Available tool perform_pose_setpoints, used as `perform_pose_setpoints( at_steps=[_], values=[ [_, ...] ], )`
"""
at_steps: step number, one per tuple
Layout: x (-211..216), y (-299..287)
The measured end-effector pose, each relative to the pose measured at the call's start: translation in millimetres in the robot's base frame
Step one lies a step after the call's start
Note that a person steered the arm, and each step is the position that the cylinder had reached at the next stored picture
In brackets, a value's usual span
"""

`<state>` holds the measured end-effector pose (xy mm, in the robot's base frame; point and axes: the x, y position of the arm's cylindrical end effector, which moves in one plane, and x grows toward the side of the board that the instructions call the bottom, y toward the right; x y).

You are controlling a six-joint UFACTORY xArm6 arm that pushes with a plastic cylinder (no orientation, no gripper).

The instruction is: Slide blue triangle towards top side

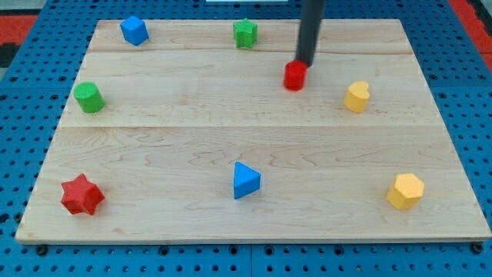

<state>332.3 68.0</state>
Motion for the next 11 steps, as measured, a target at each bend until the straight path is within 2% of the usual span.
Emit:
perform_pose_setpoints(
  at_steps=[1,2,3,4,5,8,9,10,11],
  values=[
    [47,-73],
    [92,-4],
    [182,-5],
    [238,-54],
    [206,-127],
    [28,-107],
    [-9,-78],
    [-9,-68],
    [14,-61]
  ],
)
